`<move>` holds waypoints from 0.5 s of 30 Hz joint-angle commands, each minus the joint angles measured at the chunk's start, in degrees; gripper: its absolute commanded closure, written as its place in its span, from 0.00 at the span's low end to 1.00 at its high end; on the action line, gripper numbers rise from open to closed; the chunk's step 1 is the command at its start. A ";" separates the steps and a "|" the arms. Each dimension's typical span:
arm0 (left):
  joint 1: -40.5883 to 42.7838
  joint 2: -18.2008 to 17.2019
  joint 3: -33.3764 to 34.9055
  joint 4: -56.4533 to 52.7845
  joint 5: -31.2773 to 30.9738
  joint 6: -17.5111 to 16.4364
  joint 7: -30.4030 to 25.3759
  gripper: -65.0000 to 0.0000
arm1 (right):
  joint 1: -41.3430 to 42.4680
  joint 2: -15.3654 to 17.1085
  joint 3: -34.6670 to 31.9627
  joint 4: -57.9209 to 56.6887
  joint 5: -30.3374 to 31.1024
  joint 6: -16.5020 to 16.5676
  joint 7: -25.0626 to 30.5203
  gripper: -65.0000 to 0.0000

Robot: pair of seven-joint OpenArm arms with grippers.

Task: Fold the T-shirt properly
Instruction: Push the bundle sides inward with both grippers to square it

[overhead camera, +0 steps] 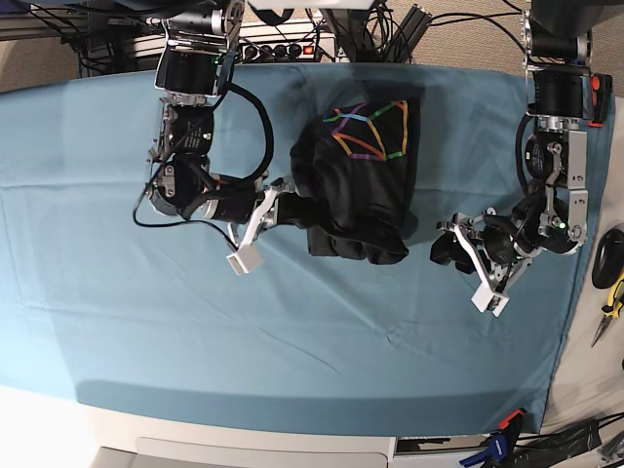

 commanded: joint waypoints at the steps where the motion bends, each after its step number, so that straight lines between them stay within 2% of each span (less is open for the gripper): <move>1: -1.25 -0.61 -0.28 0.87 -0.59 -0.37 -1.31 0.51 | 1.95 0.00 0.00 1.11 0.09 0.73 2.40 1.00; 4: -1.25 -0.61 -0.28 0.85 -0.61 -0.35 -1.31 0.51 | 3.39 0.00 0.00 1.11 -3.91 0.73 4.26 1.00; 10: -1.22 -0.61 -0.28 0.85 -0.61 -0.35 -1.31 0.51 | 6.23 0.00 0.00 1.11 -8.17 0.73 7.78 1.00; 13: -1.22 -0.61 -0.28 0.85 -0.59 -0.37 -1.29 0.51 | 7.15 0.00 0.00 1.11 -8.61 0.73 7.89 1.00; 15: -1.20 -0.61 -0.28 0.85 -0.59 -0.37 -1.27 0.51 | 7.08 0.00 0.00 1.11 -6.12 0.73 5.38 1.00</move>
